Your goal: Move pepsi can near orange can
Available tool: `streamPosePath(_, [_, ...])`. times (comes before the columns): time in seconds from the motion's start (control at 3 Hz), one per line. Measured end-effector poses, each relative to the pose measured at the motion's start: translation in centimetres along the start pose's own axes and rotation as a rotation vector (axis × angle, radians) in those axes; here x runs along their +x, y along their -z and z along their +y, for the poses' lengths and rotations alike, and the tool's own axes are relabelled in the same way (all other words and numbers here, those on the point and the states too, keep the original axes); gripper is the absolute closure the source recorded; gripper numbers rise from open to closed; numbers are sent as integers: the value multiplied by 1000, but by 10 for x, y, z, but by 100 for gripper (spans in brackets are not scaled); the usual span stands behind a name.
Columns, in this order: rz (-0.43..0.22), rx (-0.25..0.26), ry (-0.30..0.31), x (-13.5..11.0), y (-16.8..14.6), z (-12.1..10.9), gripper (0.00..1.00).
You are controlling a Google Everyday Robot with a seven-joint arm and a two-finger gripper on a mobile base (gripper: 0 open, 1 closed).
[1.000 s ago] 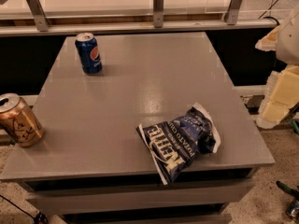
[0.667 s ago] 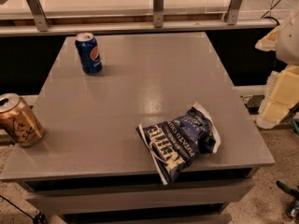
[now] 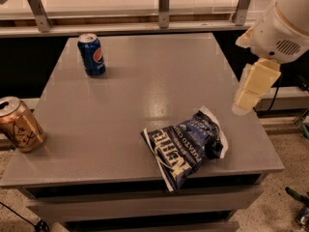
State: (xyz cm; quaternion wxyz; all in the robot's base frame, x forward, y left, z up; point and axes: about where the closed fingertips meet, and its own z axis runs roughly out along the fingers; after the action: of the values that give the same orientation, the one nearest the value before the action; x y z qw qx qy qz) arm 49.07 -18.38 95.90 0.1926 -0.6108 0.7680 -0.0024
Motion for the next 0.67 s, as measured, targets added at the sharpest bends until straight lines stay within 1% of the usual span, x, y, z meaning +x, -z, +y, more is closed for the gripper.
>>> streamPosePath(0.33, [-114,-44,24,-53,-39,-24,0])
streamPosePath(0.67, [-204,-89,68,-114,-77,-40,0])
